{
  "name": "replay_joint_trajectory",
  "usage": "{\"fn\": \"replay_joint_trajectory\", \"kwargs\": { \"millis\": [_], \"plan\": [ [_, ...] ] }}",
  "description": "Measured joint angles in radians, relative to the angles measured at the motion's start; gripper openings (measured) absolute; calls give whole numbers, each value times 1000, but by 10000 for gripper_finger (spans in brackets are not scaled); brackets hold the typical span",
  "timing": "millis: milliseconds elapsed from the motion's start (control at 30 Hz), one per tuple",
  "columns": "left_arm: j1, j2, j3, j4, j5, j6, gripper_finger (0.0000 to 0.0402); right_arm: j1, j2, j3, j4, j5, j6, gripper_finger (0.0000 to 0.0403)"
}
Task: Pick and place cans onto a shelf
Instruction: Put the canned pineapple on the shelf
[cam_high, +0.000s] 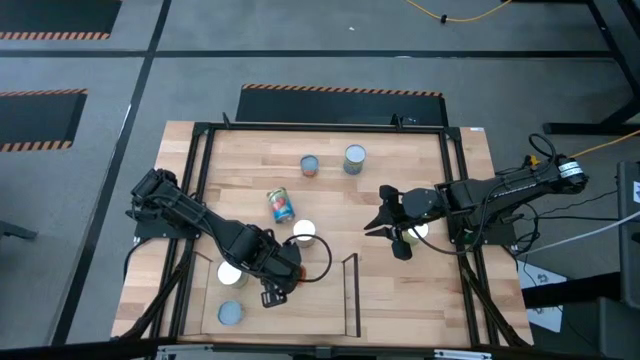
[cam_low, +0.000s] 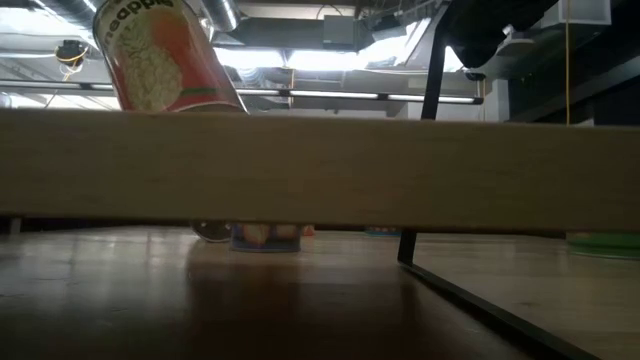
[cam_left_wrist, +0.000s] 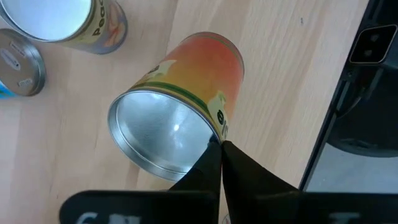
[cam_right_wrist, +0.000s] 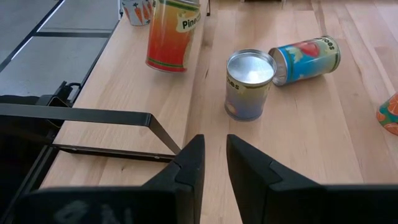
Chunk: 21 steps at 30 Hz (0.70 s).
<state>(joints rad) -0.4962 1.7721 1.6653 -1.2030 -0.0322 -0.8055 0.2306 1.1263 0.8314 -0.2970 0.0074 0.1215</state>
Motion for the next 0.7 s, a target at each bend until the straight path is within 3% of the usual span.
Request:
{"fn": "replay_joint_trajectory", "kwargs": {
  "millis": [700],
  "plan": [
    [-16, 25, 0, 0, 0, -5, 2, 0, 0, 0, 0, 0, -3, 72]
  ]
}}
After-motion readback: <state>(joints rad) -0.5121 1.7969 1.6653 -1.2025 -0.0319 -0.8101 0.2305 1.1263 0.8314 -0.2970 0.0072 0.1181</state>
